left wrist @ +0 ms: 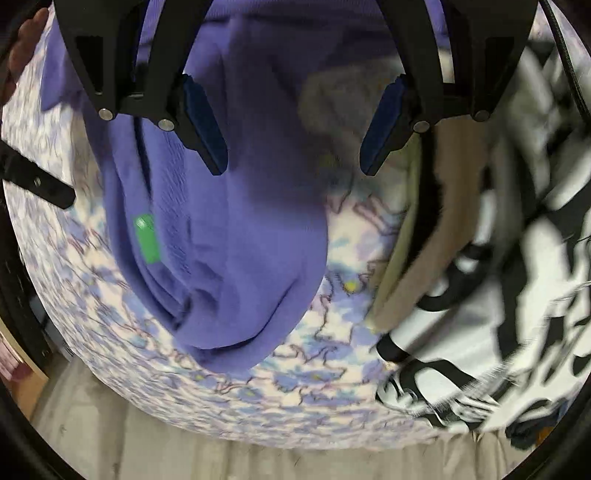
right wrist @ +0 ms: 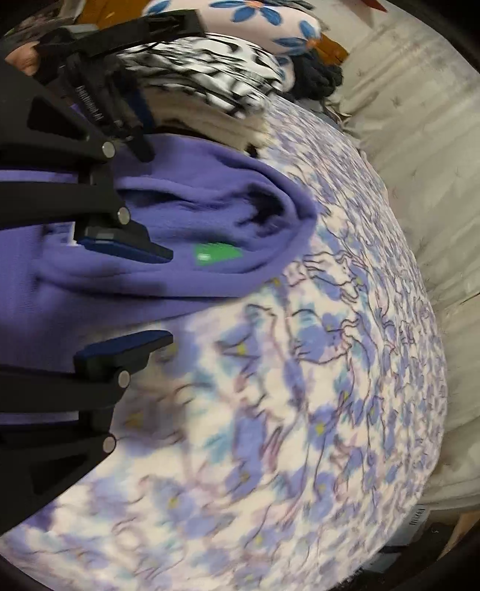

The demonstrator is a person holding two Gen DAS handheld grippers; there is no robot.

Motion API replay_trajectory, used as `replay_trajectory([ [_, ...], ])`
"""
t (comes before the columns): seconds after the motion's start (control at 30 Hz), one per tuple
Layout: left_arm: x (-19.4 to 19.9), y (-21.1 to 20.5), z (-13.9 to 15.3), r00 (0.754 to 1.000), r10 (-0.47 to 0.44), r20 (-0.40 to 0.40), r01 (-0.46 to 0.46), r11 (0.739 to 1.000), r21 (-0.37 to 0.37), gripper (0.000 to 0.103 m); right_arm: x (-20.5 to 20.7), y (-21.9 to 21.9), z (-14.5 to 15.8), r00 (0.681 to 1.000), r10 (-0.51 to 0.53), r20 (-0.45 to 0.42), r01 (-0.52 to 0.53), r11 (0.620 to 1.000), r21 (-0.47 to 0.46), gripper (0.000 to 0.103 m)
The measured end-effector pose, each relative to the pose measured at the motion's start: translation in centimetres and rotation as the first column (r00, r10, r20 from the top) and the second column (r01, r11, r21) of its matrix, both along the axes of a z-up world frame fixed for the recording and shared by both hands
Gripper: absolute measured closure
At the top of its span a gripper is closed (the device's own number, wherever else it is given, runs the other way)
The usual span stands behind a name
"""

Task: Fold large clothes
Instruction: 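Grasp the purple hood with both tools, then lift the hood with both tools and fold it onto the folded body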

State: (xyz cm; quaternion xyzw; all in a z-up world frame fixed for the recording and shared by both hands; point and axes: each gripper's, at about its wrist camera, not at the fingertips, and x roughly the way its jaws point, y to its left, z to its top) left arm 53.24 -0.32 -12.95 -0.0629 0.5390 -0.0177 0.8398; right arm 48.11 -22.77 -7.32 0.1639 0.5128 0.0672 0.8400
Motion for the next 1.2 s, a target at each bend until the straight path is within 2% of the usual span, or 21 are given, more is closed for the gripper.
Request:
replay_trajectory([
  [0.13, 1.8, 0.6, -1.7, 1.000, 0.022, -0.003, -0.022, 1.000, -0.015, 0.030, 4.1, 0.4, -1.9, 1.000, -0.003, -0.019, 0.004, 0.999, 0.033, 0.066],
  [0.3, 2.8, 0.2, -2.8, 0.999, -0.007, 0.038, 0.007, 1.000, -0.001, 0.030, 6.5, 1.1, -4.0, 1.000, -0.011, -0.013, 0.012, 0.998, 0.060, 0.066],
  [0.37, 3.0, 0.0, -2.9, 0.998, -0.020, 0.060, 0.020, 1.000, 0.000, 0.031, 6.5, 1.3, -4.3, 1.000, 0.004, 0.001, -0.004, 0.999, 0.037, 0.098],
  [0.4, 3.1, -0.1, -2.9, 0.997, -0.025, 0.066, 0.025, 1.000, 0.004, 0.039, 6.2, 1.4, -4.2, 1.000, 0.015, 0.011, -0.016, 1.000, 0.017, 0.098],
  [0.43, 3.1, -0.2, -2.9, 0.997, -0.037, 0.074, 0.037, 0.999, -0.002, 0.065, 5.8, 1.4, -3.9, 0.999, 0.025, 0.033, -0.025, 1.000, -0.005, 0.098],
  [0.47, 3.0, -0.3, -2.8, 0.996, -0.048, 0.076, 0.049, 0.999, -0.007, 0.080, 5.2, 1.2, -3.4, 0.998, 0.036, 0.057, -0.034, 0.999, -0.024, 0.098],
  [0.5, 2.9, -0.3, -2.6, 0.996, -0.047, 0.080, 0.047, 0.999, -0.006, 0.090, 4.3, 0.9, -2.7, 0.995, 0.049, 0.082, -0.047, 0.999, -0.024, 0.098],
  [0.57, 2.1, 0.0, -1.7, 0.993, -0.031, 0.116, 0.032, 0.999, -0.007, 0.095, 2.5, -0.1, -0.9, 0.990, 0.062, 0.125, -0.060, 0.998, -0.017, 0.098],
  [0.73, -1.5, 1.1, 1.5, 0.984, -0.011, 0.179, 0.019, 0.999, -0.040, 0.097, -3.8, -2.8, 4.3, 0.967, 0.085, 0.241, -0.085, 0.996, -0.010, 0.099],
  [0.83, -5.3, 1.2, 4.2, 0.971, -0.035, 0.237, 0.044, 0.998, -0.034, 0.097, -9.5, -3.6, 7.5, 0.938, 0.126, 0.322, -0.133, 0.991, 0.000, 0.099],
  [0.93, -10.3, 1.7, 7.1, 0.955, -0.061, 0.289, 0.078, 0.996, -0.049, 0.097, -15.7, -3.7, 9.4, 0.908, 0.158, 0.388, -0.164, 0.986, -0.018, 0.098],
  [1.03, -15.3, 2.7, 9.1, 0.939, -0.079, 0.334, 0.108, 0.992, -0.070, 0.097, -20.8, -3.6, 9.6, 0.885, 0.181, 0.428, -0.171, 0.983, -0.062, 0.098],
  [1.1, -18.4, 3.5, 9.3, 0.937, -0.091, 0.337, 0.129, 0.988, -0.091, 0.097, -23.6, -3.5, 8.8, 0.877, 0.197, 0.438, -0.169, 0.980, -0.102, 0.098],
  [1.2, -22.6, 4.7, 7.4, 0.954, -0.115, 0.278, 0.148, 0.984, -0.103, 0.096, -26.9, -4.1, 6.0, 0.914, 0.185, 0.362, -0.155, 0.982, -0.108, 0.095],
])
